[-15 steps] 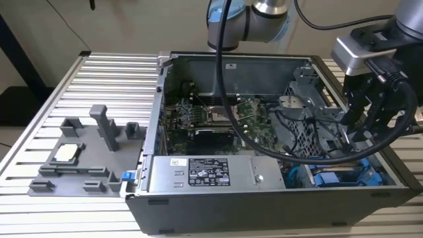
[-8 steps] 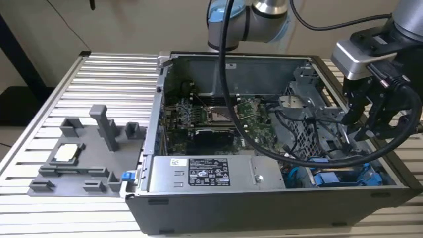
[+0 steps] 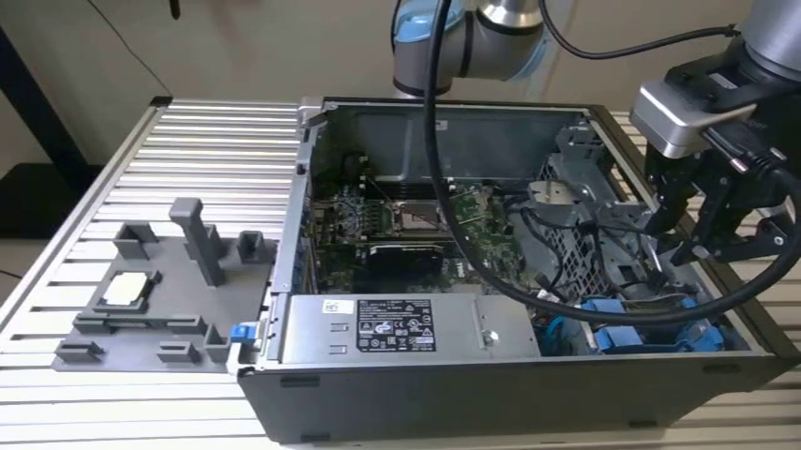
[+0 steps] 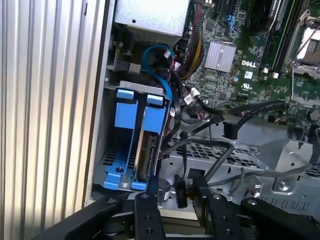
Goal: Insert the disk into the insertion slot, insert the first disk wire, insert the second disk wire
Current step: 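Insert the first disk wire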
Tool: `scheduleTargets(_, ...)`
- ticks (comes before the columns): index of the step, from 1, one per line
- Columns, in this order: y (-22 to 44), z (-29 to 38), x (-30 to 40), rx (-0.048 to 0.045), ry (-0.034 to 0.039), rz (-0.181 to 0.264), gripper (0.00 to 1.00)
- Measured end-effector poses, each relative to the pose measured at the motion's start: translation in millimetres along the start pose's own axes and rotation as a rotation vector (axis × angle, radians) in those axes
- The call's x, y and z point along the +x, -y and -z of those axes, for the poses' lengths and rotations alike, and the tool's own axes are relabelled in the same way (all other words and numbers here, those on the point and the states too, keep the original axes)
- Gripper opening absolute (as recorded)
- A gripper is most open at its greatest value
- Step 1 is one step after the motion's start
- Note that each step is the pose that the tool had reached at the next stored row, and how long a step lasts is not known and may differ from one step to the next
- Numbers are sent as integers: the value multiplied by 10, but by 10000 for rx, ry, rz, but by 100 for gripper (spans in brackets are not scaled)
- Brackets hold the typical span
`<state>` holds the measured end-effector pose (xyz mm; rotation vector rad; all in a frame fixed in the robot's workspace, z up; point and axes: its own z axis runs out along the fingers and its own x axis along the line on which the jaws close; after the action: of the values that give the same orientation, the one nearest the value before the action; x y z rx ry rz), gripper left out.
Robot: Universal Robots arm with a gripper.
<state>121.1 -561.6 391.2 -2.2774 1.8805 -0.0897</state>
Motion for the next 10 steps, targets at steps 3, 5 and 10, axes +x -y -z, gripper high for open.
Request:
scheduleTargets(3,7,-5,2,5,13,83,41)
scheduleTargets(5,14,-8,3,4,17,100,41)
scheduleTargets(10,27,-14,7,2,20,127,41)
